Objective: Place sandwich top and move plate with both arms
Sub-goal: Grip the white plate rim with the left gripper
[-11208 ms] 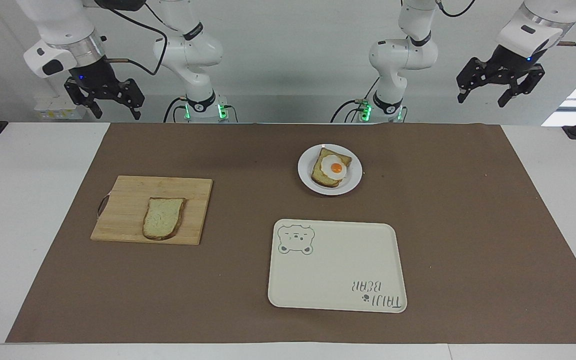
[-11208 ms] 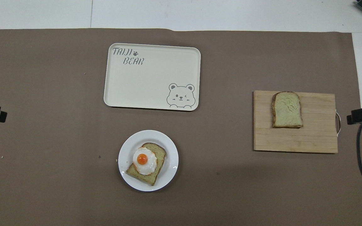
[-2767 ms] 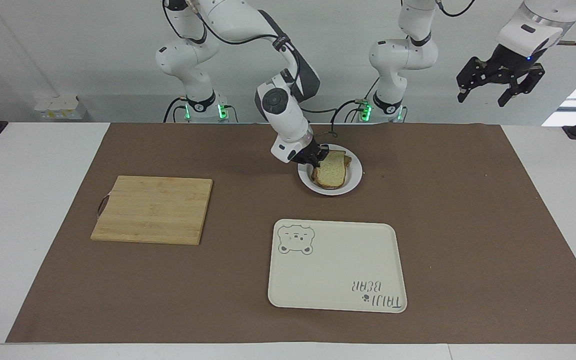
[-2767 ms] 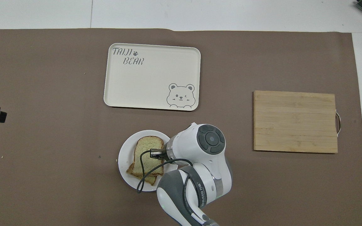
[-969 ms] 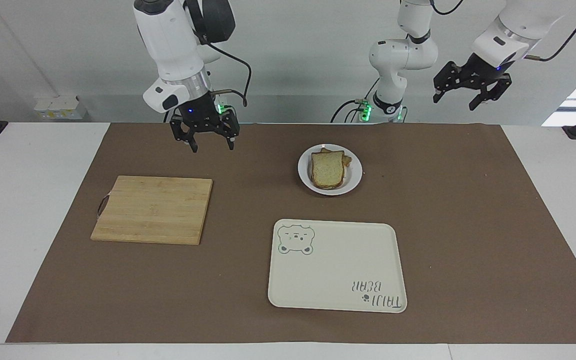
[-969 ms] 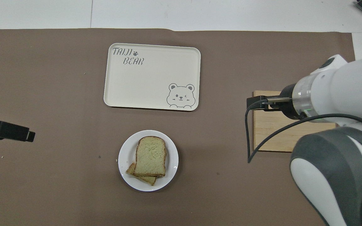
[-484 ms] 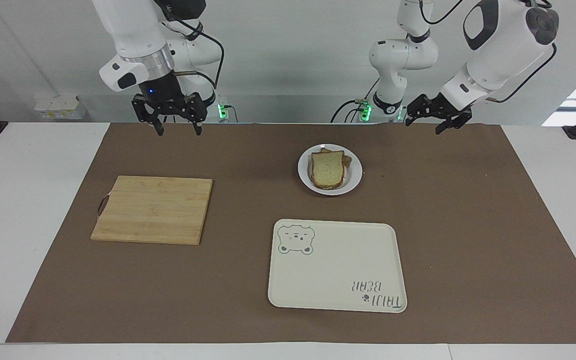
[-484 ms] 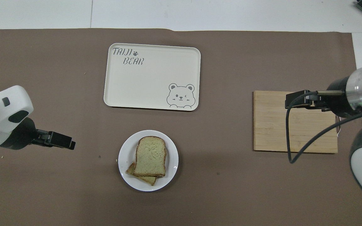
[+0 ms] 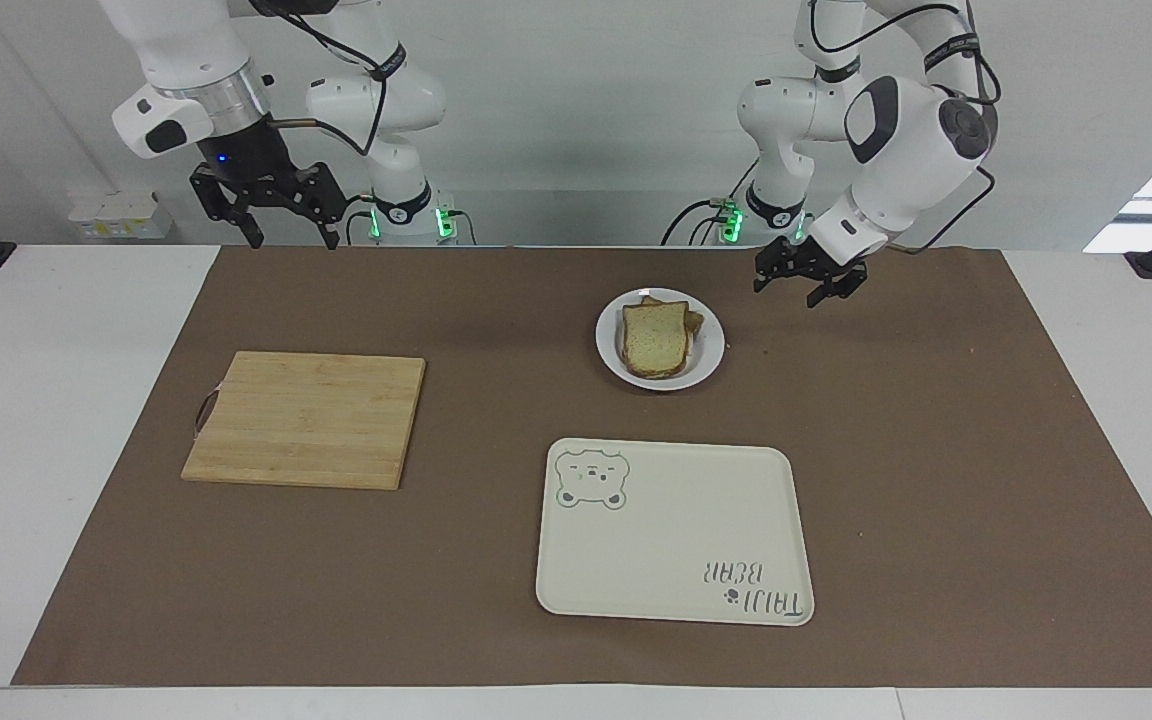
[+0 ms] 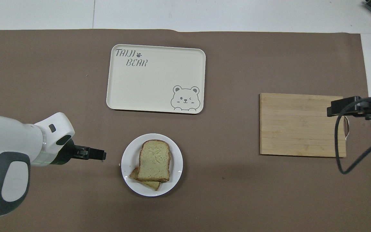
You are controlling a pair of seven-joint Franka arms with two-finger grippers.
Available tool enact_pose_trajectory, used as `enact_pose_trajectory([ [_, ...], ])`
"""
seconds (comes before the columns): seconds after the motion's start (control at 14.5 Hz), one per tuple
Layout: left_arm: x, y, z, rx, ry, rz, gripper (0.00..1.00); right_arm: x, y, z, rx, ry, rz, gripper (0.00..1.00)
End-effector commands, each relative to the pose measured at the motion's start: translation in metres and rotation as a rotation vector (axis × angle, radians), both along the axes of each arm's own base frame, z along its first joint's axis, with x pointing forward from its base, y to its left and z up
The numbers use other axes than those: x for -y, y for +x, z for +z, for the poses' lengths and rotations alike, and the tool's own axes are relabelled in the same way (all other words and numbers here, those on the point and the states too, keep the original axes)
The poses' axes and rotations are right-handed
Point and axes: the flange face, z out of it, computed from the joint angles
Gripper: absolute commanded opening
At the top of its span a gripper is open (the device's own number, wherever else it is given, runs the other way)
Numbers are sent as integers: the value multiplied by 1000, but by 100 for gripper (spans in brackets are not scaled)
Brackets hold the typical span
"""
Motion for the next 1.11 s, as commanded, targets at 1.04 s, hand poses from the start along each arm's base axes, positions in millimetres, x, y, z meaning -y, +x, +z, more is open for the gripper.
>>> enact_pose_trajectory([
  [1.04, -6, -35, -151, 125, -349, 64, 79, 48, -2, 6, -3, -38, 80, 100],
])
